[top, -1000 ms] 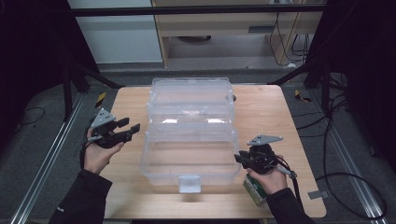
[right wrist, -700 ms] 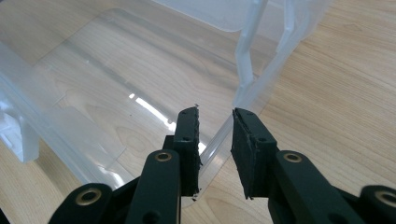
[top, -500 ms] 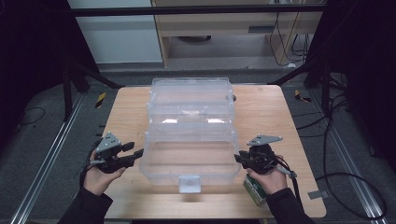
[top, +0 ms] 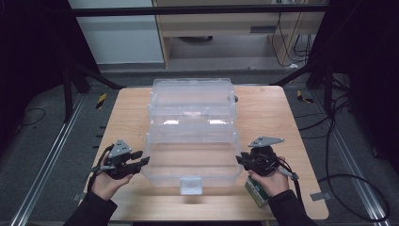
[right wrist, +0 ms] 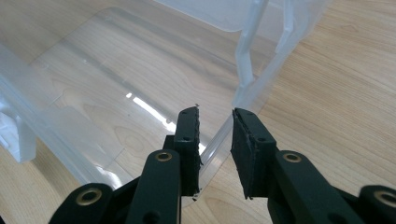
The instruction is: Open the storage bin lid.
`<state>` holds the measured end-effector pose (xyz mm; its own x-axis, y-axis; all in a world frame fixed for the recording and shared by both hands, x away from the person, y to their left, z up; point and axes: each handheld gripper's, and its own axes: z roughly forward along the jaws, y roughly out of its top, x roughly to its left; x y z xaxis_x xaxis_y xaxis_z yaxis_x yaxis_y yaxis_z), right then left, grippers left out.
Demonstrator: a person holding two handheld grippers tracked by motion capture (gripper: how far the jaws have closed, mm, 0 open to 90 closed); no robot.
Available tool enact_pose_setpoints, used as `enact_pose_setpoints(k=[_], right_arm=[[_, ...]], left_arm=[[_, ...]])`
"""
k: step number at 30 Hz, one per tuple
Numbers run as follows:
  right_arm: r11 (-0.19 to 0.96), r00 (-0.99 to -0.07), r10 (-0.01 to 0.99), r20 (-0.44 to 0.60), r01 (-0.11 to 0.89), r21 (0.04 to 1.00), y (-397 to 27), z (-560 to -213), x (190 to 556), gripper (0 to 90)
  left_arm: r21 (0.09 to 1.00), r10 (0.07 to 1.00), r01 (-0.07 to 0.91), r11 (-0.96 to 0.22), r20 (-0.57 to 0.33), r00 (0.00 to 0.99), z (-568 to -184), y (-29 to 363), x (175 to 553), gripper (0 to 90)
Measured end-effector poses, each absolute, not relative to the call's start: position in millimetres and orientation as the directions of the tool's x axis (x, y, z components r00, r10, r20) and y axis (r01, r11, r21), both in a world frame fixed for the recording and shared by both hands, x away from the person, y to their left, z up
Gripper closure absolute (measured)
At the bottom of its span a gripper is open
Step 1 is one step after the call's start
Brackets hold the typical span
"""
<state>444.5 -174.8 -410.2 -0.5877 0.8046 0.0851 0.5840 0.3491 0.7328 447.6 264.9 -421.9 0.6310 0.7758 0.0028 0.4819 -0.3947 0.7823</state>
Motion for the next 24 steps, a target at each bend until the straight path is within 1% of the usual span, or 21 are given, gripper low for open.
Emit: enact_pose_setpoints(k=[4,10,16,20,24], right_arm=[[0.348,-0.585,0.806,0.085,0.586,0.732,-175,-410,445,72.1],[0.351,-0.582,0.809,0.075,0.582,0.734,-174,-410,445,71.3],[0.341,-0.58,0.811,0.077,0.575,0.744,-177,-402,443,66.1],[0.334,-0.581,0.81,0.083,0.572,0.749,-180,-393,442,59.7],[0.372,-0.588,0.807,0.058,0.582,0.723,-184,-386,440,41.9]], left_arm=[[0.787,0.776,0.472,-0.397,0.013,0.63,-422,265,447,58.3],[0.817,0.787,0.448,-0.365,0.014,0.616,-414,271,445,54.1],[0.837,0.814,0.431,-0.336,0.028,0.581,-411,282,446,49.4],[0.843,0.832,0.43,-0.323,0.036,0.554,-415,290,450,45.3],[0.845,0.851,0.438,-0.306,0.036,0.524,-419,298,454,43.0]])
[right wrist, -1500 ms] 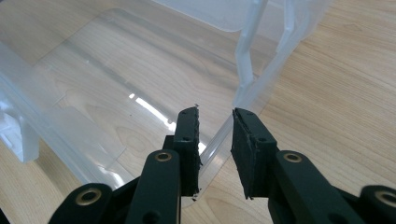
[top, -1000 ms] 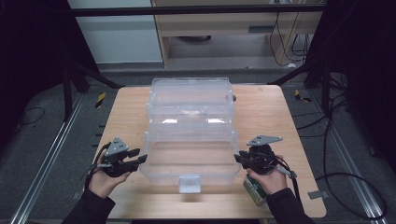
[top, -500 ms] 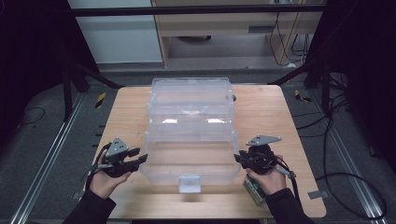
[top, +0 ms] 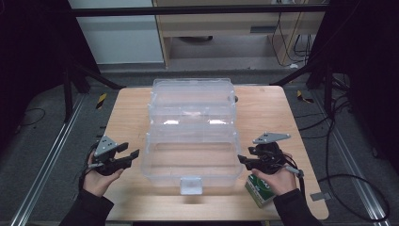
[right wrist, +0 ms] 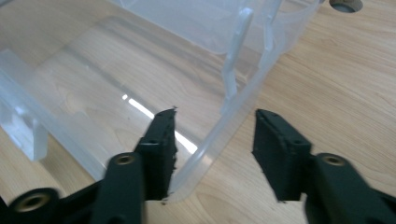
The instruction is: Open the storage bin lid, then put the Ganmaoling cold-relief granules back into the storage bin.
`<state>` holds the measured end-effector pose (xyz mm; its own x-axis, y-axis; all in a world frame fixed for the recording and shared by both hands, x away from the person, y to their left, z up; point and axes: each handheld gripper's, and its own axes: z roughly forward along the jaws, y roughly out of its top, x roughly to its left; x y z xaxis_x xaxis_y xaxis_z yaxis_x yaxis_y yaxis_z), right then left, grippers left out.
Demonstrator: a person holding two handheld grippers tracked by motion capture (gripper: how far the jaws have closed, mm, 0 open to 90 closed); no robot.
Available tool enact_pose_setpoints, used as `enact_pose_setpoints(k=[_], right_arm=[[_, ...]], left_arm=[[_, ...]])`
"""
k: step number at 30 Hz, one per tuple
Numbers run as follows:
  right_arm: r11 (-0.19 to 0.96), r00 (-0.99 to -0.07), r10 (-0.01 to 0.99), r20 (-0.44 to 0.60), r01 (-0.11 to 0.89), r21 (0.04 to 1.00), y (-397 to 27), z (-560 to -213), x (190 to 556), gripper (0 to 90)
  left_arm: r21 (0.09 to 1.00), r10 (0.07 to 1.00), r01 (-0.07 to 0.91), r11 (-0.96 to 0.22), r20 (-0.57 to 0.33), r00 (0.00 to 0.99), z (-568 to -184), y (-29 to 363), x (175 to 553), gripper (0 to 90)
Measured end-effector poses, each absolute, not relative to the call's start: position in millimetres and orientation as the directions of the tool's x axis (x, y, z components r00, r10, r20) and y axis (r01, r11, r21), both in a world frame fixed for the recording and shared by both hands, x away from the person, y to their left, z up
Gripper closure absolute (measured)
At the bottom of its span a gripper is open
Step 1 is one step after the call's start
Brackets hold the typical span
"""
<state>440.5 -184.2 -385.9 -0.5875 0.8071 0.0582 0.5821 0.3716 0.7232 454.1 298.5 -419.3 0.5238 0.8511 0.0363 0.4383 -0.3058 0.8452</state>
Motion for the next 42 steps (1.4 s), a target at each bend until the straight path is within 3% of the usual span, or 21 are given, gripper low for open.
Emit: enact_pose_setpoints(k=[15,42], right_arm=[[0.422,-0.571,0.82,0.038,0.649,0.632,-209,-375,427,20.9],[0.533,-0.571,0.821,-0.011,0.758,0.376,-202,-377,418,8.9]], left_arm=[[0.815,0.87,0.486,-0.317,0.046,0.49,-431,303,459,37.2],[0.788,0.894,0.528,-0.319,0.065,0.444,-440,307,464,35.1]])
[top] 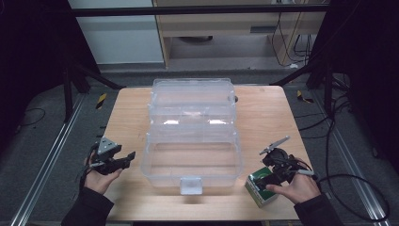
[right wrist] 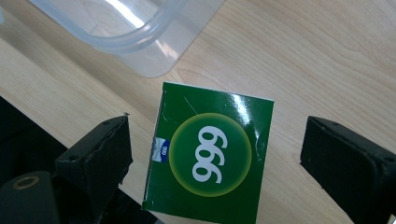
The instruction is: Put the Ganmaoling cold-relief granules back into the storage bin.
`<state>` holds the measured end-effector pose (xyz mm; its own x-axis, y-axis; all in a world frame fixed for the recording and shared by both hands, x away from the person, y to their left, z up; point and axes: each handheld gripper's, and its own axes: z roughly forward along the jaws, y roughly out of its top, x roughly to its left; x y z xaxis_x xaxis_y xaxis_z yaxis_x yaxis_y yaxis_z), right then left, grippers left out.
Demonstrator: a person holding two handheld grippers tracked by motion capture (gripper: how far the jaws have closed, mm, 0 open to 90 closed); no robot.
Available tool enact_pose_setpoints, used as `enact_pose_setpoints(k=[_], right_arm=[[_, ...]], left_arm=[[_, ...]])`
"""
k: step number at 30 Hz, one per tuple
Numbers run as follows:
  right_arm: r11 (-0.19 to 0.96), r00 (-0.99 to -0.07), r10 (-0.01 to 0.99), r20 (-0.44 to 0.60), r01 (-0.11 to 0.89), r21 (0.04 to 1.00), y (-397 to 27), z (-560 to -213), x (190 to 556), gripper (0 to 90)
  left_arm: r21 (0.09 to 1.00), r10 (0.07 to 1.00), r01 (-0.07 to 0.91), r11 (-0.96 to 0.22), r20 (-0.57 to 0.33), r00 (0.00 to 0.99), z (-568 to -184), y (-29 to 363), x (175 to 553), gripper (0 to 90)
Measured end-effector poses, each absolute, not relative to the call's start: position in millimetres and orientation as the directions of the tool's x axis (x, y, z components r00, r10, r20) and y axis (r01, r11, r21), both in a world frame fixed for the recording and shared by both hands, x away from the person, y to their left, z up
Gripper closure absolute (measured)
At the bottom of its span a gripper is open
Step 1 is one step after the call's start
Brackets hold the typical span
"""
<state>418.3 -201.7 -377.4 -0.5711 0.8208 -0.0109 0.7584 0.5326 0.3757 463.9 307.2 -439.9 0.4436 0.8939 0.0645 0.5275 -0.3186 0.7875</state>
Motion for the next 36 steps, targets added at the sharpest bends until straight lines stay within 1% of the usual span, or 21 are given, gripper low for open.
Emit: enact_pose_setpoints(k=[19,28,36], right_arm=[[0.532,-0.559,0.829,0.005,0.791,0.301,-197,-399,424,4.4],[0.524,-0.548,0.836,0.019,0.809,0.265,-200,-409,426,3.8],[0.541,-0.559,0.829,0.025,0.811,0.222,-197,-416,429,4.9]], left_arm=[[0.775,0.895,0.539,-0.329,0.073,0.441,-444,309,462,34.6],[0.77,0.891,0.541,-0.337,0.076,0.448,-444,308,462,34.7],[0.765,0.889,0.546,-0.342,0.074,0.453,-446,308,462,34.7]])
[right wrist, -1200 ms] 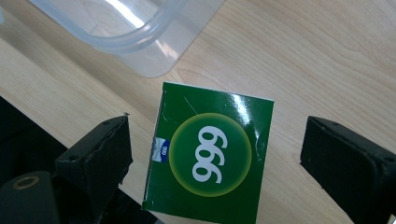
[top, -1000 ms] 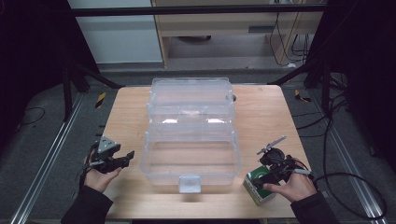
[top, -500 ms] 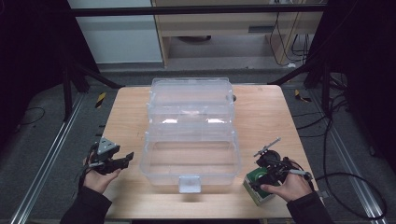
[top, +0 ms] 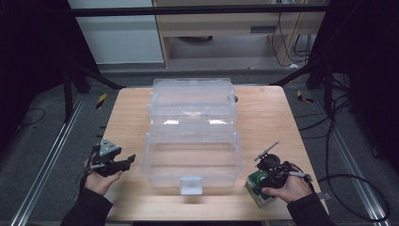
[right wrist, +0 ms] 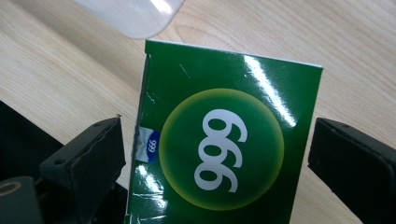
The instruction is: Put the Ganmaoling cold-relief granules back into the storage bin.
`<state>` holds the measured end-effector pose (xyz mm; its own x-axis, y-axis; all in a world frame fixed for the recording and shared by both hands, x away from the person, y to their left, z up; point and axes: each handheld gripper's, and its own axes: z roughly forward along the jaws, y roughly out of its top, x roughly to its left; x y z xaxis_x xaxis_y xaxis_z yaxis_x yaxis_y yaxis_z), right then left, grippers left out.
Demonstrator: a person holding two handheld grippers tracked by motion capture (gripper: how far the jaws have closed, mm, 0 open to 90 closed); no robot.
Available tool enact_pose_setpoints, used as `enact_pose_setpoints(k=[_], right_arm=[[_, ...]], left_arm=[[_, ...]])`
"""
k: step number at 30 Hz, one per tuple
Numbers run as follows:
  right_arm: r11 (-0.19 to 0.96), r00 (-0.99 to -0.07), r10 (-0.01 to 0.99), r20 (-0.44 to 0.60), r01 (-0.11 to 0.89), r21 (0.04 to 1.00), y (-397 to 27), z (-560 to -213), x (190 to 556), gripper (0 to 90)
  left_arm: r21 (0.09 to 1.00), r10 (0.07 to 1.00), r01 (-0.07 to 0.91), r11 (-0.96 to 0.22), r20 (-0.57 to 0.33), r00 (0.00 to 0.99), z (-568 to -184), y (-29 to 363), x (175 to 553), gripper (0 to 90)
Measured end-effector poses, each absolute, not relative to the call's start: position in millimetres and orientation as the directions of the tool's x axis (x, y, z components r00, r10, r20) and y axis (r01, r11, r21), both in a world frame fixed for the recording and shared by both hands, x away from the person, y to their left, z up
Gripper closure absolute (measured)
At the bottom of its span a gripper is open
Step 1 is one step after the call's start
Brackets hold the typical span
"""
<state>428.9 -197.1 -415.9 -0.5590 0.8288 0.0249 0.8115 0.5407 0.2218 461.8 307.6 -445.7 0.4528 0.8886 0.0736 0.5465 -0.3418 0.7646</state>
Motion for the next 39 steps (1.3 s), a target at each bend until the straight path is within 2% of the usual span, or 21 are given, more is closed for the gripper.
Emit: enact_pose_setpoints(k=[8,21,32,39], right_arm=[[0.537,-0.556,0.831,0.037,0.816,0.214,-199,-419,432,11.0],[0.523,-0.536,0.843,0.042,0.836,0.165,-196,-421,434,14.0],[0.551,-0.56,0.827,0.04,0.823,0.14,-195,-417,436,16.8],[0.575,-0.588,0.808,0.019,0.796,0.188,-199,-405,435,16.9]], left_arm=[[0.764,0.887,0.546,-0.344,0.074,0.456,-446,307,462,34.7],[0.762,0.884,0.546,-0.348,0.073,0.461,-446,306,462,34.8],[0.759,0.882,0.547,-0.352,0.074,0.465,-447,305,462,34.8],[0.758,0.883,0.548,-0.353,0.075,0.464,-447,306,462,34.8]])
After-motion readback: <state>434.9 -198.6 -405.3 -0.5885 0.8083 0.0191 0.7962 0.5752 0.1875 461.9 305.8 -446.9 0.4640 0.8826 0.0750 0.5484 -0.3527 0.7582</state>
